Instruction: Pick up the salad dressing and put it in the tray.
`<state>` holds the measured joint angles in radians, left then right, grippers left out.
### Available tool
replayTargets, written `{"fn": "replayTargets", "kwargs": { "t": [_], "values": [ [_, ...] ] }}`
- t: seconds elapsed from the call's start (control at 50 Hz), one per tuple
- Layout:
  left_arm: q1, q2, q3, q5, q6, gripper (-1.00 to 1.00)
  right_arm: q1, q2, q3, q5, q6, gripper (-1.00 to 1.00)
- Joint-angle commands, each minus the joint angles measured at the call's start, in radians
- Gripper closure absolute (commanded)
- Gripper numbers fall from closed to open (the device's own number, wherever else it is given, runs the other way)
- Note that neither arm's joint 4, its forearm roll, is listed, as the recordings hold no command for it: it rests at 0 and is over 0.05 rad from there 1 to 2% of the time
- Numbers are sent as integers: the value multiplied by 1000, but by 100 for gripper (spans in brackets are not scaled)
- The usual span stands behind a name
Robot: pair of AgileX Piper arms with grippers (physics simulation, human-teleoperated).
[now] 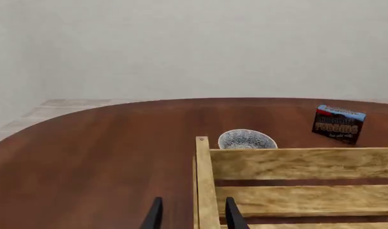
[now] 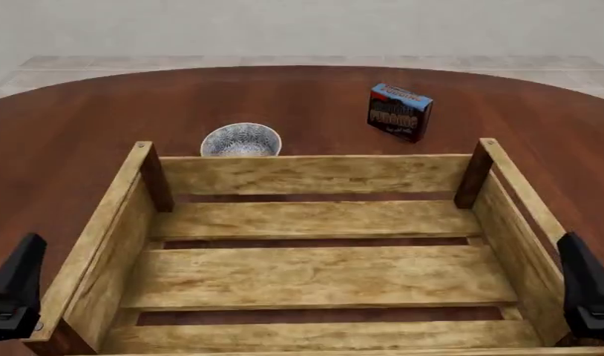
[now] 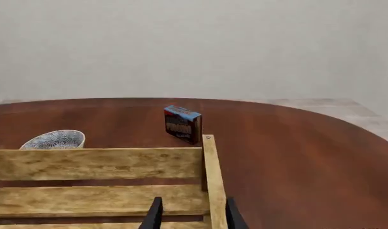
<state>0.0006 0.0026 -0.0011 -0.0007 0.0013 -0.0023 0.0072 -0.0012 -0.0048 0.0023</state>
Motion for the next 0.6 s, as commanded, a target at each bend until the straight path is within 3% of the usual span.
{"fn": "replayTargets", "kwargs": {
  "t": [0.02, 0.36, 0.46, 0.52, 0.6],
  "values": [
    [9, 6, -2, 1, 17, -100, -10, 39, -2, -32, 3, -100],
    [21, -2, -17, 15, 43, -100, 10, 9, -7, 4, 4, -100],
    [27, -2, -63, 57, 40, -100, 19, 9, -6, 2, -4, -100],
    [34, -2, -89, 73, 95, -100, 22, 6, -6, 3, -11, -100],
    [37, -2, -131, 108, 105, -100, 23, 4, -5, 3, -13, -100]
  ]
}}
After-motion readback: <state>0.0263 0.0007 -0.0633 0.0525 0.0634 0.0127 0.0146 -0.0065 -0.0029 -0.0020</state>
